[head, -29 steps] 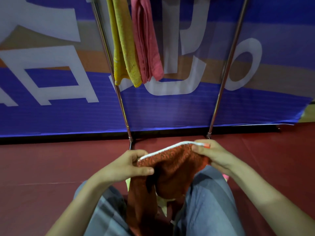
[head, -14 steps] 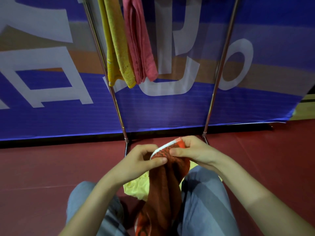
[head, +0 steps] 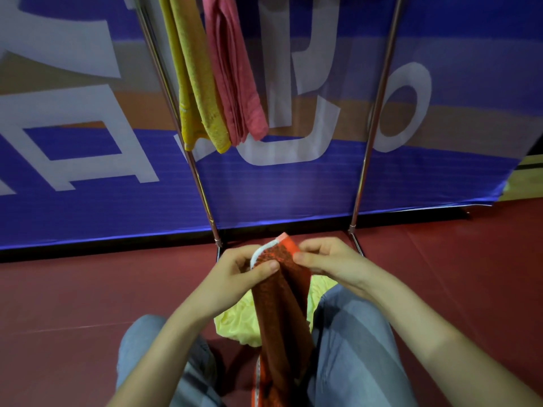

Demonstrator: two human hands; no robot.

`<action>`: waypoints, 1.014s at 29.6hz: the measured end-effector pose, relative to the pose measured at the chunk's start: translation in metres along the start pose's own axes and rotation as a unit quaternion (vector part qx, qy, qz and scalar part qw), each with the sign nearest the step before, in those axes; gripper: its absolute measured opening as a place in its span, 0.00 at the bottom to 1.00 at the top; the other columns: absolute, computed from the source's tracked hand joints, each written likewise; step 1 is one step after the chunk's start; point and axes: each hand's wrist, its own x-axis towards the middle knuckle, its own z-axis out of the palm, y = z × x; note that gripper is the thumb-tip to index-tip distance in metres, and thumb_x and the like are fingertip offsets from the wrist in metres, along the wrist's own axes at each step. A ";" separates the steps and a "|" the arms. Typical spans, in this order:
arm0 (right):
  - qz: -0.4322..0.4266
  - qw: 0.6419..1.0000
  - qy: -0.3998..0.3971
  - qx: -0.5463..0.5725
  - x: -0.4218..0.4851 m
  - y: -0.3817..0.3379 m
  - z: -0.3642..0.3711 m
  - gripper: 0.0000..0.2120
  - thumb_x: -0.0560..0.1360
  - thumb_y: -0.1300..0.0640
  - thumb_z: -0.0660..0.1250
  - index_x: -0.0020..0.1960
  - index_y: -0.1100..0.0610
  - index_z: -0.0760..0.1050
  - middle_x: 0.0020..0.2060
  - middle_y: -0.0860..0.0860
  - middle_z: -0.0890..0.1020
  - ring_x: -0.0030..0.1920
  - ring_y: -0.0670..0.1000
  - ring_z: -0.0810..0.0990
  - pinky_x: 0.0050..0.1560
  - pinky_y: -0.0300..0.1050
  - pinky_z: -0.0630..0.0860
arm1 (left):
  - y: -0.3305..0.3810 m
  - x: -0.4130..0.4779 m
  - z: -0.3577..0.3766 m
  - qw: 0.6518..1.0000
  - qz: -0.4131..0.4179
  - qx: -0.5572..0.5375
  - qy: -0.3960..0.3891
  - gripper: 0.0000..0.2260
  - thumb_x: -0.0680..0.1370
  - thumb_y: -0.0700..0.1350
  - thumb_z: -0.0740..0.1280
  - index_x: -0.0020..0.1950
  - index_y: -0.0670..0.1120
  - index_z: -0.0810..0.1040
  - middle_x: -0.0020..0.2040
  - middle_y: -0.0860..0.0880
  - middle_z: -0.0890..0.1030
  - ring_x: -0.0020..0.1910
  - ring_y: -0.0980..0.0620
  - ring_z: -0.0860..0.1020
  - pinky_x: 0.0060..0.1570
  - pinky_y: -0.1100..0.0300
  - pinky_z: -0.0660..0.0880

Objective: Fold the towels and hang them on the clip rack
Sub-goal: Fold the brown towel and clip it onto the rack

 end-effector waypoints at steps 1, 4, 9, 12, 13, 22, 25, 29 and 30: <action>0.015 1.000 0.005 0.000 -0.003 0.006 -0.001 0.06 0.73 0.62 0.65 0.40 0.55 0.79 0.32 0.46 0.82 0.35 0.42 0.79 0.44 0.36 0.75 | -0.001 -0.001 -0.002 1.000 -0.003 0.005 0.010 0.03 0.72 0.41 0.68 0.39 0.44 0.78 0.28 0.58 0.79 0.30 0.66 0.74 0.32 0.74 0.70; 0.009 1.000 0.022 0.012 -0.006 0.011 0.002 0.07 0.73 0.63 0.64 0.39 0.56 0.78 0.30 0.45 0.82 0.34 0.40 0.78 0.41 0.32 0.74 | -0.007 -0.004 -0.003 0.999 -0.030 0.004 0.015 0.06 0.70 0.47 0.64 0.38 0.45 0.77 0.30 0.57 0.78 0.32 0.63 0.73 0.34 0.72 0.69; -0.037 0.997 0.000 -0.062 0.002 -0.009 0.016 0.08 0.73 0.63 0.66 0.39 0.52 0.79 0.33 0.45 0.80 0.35 0.38 0.77 0.42 0.31 0.72 | -0.006 -0.009 0.005 0.998 -0.019 0.011 0.052 0.09 0.74 0.47 0.61 0.42 0.47 0.79 0.33 0.56 0.81 0.37 0.62 0.76 0.40 0.71 0.72; -0.037 0.998 -0.005 -0.051 0.003 -0.001 0.019 0.07 0.73 0.61 0.66 0.41 0.51 0.78 0.36 0.46 0.80 0.39 0.41 0.77 0.46 0.37 0.72 | -0.002 -0.011 0.009 0.995 0.007 0.009 0.097 0.11 0.77 0.40 0.59 0.40 0.45 0.79 0.30 0.56 0.81 0.33 0.65 0.76 0.35 0.73 0.71; -0.031 0.998 -0.017 -0.045 0.002 0.004 0.020 0.06 0.73 0.62 0.65 0.42 0.52 0.78 0.37 0.46 0.80 0.40 0.41 0.77 0.47 0.36 0.73 | -0.001 -0.014 0.010 0.994 0.012 0.002 0.112 0.12 0.77 0.39 0.58 0.39 0.45 0.79 0.29 0.55 0.81 0.31 0.65 0.76 0.33 0.74 0.71; 0.045 0.991 0.003 -0.129 -0.002 0.065 0.011 0.13 0.74 0.66 0.64 0.34 0.53 0.74 0.24 0.39 0.76 0.29 0.34 0.72 0.36 0.28 0.67 | 0.003 -0.027 -0.009 0.969 0.067 0.046 0.234 0.14 0.72 0.52 0.63 0.33 0.44 0.77 0.31 0.55 0.74 0.32 0.63 0.70 0.34 0.71 0.67; 0.050 0.984 0.036 -0.165 -0.002 0.081 0.003 0.10 0.74 0.63 0.65 0.34 0.57 0.74 0.28 0.43 0.73 0.30 0.37 0.69 0.35 0.34 0.65 | 0.010 -0.030 -0.024 0.959 0.064 0.063 0.270 0.11 0.74 0.47 0.61 0.32 0.52 0.76 0.28 0.60 0.75 0.30 0.65 0.71 0.32 0.74 0.67; 0.064 0.975 0.111 -0.182 -0.005 0.085 -0.008 0.11 0.75 0.60 0.64 0.35 0.64 0.75 0.30 0.51 0.70 0.30 0.40 0.67 0.33 0.37 0.62 | 0.012 -0.032 -0.055 0.940 0.061 0.048 0.331 0.14 0.74 0.49 0.61 0.30 0.55 0.79 0.27 0.61 0.76 0.30 0.65 0.71 0.35 0.70 0.69; 0.061 0.971 0.130 -0.189 -0.005 0.083 -0.010 0.12 0.74 0.60 0.64 0.33 0.63 0.74 0.29 0.49 0.69 0.29 0.40 0.66 0.33 0.38 0.61 | 0.010 -0.033 -0.061 0.937 0.060 0.048 0.341 0.14 0.74 0.49 0.61 0.30 0.56 0.80 0.27 0.61 0.77 0.30 0.65 0.71 0.35 0.69 0.69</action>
